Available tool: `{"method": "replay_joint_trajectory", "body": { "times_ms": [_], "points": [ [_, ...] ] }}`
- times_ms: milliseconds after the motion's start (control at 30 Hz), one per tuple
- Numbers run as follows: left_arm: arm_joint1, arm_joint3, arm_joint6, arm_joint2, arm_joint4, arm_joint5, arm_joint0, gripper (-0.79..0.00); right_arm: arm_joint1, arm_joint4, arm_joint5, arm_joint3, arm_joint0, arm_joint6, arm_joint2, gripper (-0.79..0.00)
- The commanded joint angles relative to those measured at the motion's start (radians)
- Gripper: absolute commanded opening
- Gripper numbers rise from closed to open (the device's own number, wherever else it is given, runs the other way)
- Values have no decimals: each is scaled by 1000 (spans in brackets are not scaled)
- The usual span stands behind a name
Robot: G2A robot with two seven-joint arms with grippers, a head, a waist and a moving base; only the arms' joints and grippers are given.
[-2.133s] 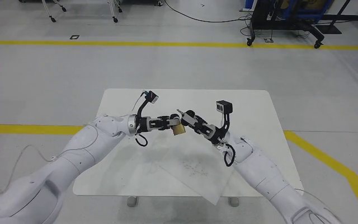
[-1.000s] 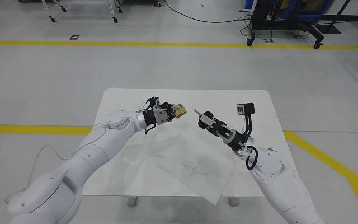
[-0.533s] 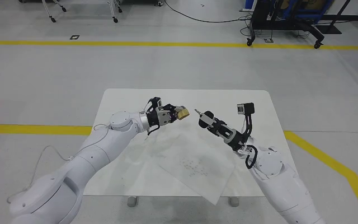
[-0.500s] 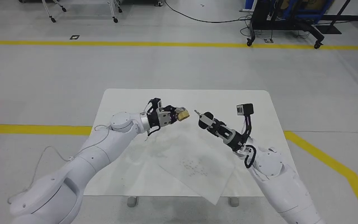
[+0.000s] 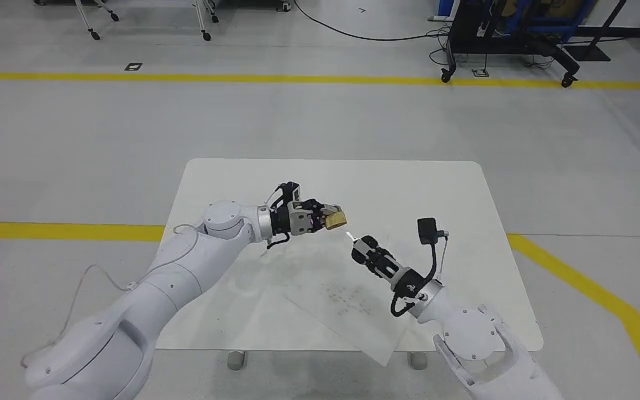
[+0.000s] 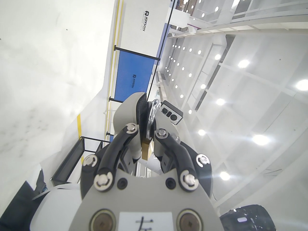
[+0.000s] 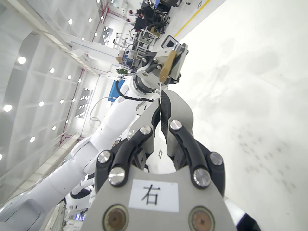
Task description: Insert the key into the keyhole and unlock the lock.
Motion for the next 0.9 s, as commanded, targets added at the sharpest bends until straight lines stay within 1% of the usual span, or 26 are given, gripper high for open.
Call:
{"method": "replay_joint_trajectory", "body": {
  "times_ms": [0, 233, 333, 367, 433, 533, 633, 700, 867],
  "points": [
    [-1, 0, -9, -6, -6, -4, 3, -785, -3, 48, 3, -8, 3, 18, -14, -785],
    [-1, 0, -9, -6, -6, -4, 3, -785, -3, 48, 3, -8, 3, 18, -14, -785],
    [1, -24, 34, -13, 35, 8, 14, -785, -3, 44, 3, -5, 3, 15, -14, -785],
    [1, -32, 47, -14, 54, 12, 17, -785, -4, 16, 6, 8, 5, -4, -21, -785],
    [2, -48, 69, -21, 85, 14, 25, -785, -13, 54, -12, 23, 5, -41, -49, -785],
    [4, -68, 77, -40, 107, 3, 37, -785, -26, 83, -20, 46, 13, -133, -79, -785],
    [7, -80, 87, -61, 132, -14, 48, -785, -38, 82, -17, 56, 18, -229, -107, -785],
    [9, -88, 95, -74, 148, -22, 57, -785, -44, 52, -9, 57, 18, -293, -122, -785],
    [13, -106, 120, -105, 183, -21, 75, -785, -57, 40, 15, 58, 18, -368, -153, -785]
  ]
}}
